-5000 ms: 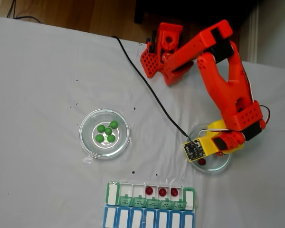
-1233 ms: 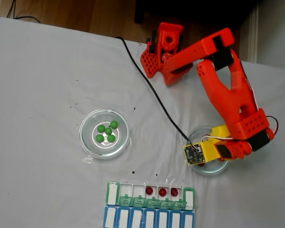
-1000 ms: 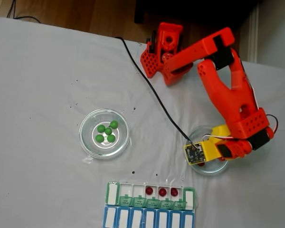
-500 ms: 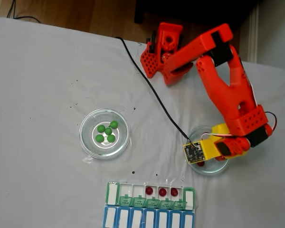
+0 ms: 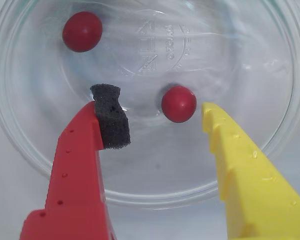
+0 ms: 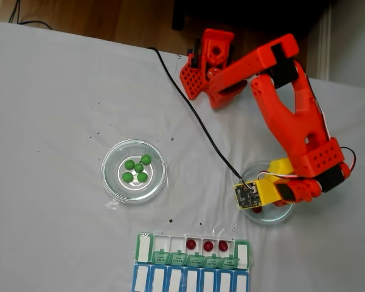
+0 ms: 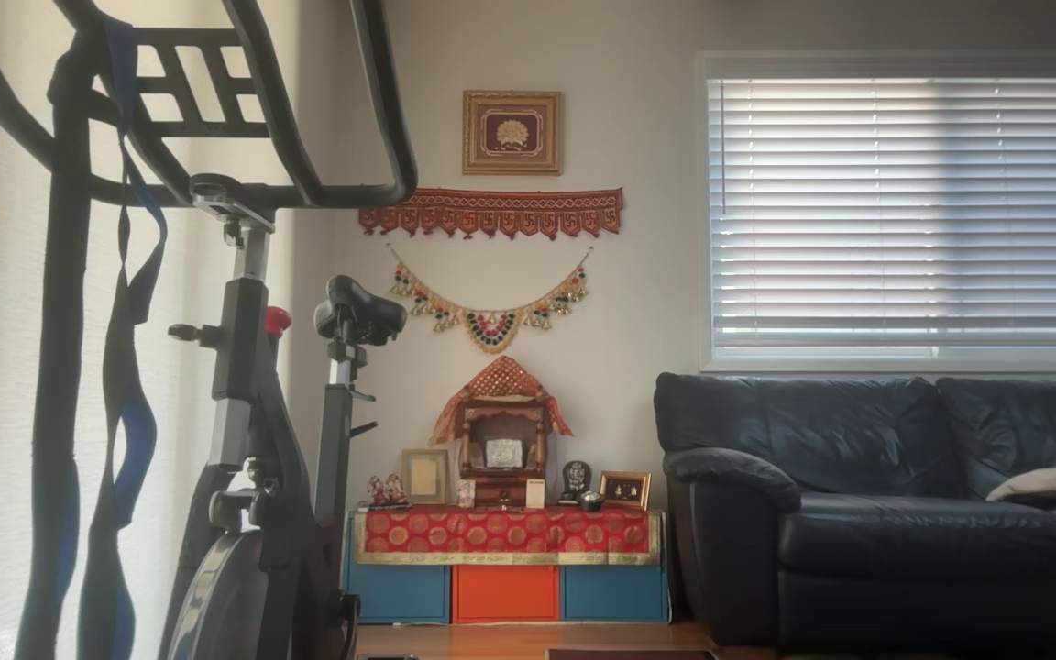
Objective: Sort medicines into box.
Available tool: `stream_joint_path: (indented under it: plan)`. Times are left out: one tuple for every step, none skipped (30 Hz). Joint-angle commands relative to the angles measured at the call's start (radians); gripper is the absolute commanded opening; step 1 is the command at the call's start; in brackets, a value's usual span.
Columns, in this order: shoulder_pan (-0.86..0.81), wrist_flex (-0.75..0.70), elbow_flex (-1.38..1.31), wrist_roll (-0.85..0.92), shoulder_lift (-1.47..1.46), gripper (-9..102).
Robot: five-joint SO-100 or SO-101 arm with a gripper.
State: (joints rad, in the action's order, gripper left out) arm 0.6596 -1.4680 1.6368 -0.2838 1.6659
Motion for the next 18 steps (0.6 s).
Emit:
stream_joint_path:
  plan:
    - [0.003,-0.005,-0.064,0.012,0.029,28]
    - [0.006,-0.002,-0.057,0.009,0.028,28]
    - [0.009,0.005,-0.049,0.008,0.028,28]
    - [0.014,0.008,-0.043,0.008,0.028,28]
    - [0.017,0.011,-0.037,0.005,0.028,28]
    - [0.018,0.014,-0.034,0.003,0.028,27]
    - [0.02,0.017,-0.031,0.002,0.028,27]
    - [0.021,0.02,-0.026,-0.002,0.029,27]
    - [0.025,0.023,-0.021,-0.003,0.029,27]
    - [0.028,0.028,-0.015,-0.005,0.029,27]
    - [0.029,0.031,-0.008,-0.006,0.029,27]
    - [0.032,0.035,-0.002,-0.006,0.029,27]
    - [0.035,0.038,0.003,-0.008,0.029,27]
    - [0.035,0.04,0.006,-0.008,0.028,27]
    - [0.037,0.04,0.006,-0.008,0.028,27]
    - [0.037,0.04,0.008,-0.008,0.028,27]
    - [0.037,0.041,0.008,-0.008,0.028,27]
    - [0.037,0.041,0.009,-0.008,0.025,27]
